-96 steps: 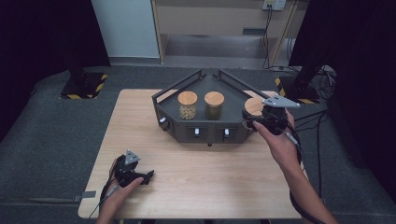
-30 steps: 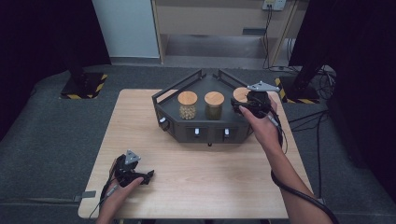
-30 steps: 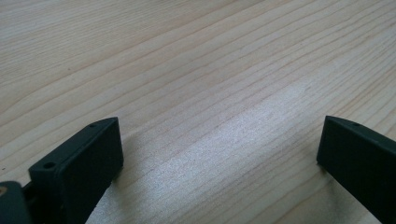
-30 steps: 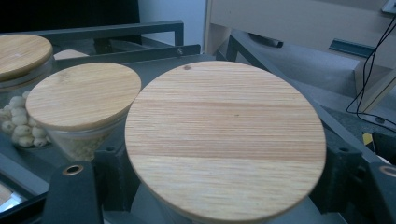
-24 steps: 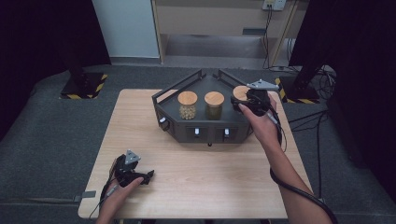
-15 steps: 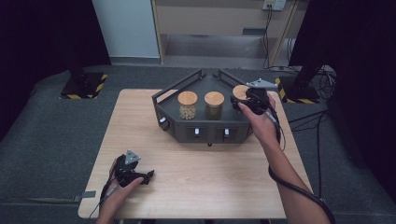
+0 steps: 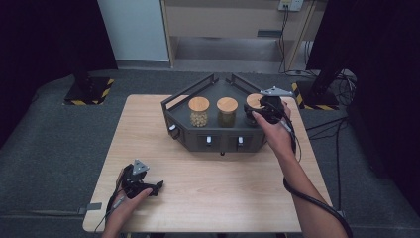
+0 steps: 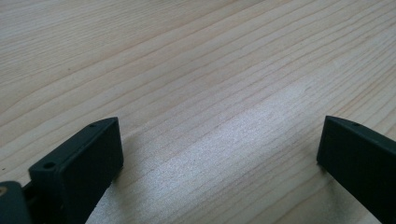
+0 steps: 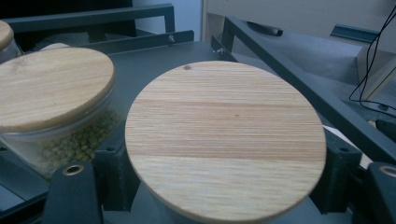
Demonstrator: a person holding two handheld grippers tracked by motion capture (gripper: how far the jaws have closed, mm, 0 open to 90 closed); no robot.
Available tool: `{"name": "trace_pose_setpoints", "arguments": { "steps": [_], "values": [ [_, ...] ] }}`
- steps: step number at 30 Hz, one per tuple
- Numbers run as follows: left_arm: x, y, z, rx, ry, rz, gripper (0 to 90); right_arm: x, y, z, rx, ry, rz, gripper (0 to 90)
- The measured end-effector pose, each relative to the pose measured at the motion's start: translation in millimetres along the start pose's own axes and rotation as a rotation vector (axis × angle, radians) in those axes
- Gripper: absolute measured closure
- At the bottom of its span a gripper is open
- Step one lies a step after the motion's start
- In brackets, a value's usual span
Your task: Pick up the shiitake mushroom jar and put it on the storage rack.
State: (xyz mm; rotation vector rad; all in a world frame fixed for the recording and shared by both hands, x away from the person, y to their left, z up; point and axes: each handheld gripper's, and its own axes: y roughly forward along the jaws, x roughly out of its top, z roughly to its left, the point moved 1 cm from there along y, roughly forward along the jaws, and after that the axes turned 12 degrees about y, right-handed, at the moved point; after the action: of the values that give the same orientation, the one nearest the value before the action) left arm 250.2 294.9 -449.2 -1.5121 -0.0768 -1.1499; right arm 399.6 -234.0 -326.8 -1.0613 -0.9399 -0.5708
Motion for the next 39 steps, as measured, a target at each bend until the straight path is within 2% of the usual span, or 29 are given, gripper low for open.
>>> {"name": "trace_pose_setpoints", "arguments": {
  "steps": [19,39],
  "values": [
    [0.0,0.0,0.0,0.000,0.000,0.000,0.0,-4.7,4.4,0.2,0.006,0.004,0.013,25.5],
    [0.0,0.0,0.0,0.000,0.000,0.000,0.0,-5.4,7.1,-3.8,0.012,0.037,0.013,25.4]
  ]
}}
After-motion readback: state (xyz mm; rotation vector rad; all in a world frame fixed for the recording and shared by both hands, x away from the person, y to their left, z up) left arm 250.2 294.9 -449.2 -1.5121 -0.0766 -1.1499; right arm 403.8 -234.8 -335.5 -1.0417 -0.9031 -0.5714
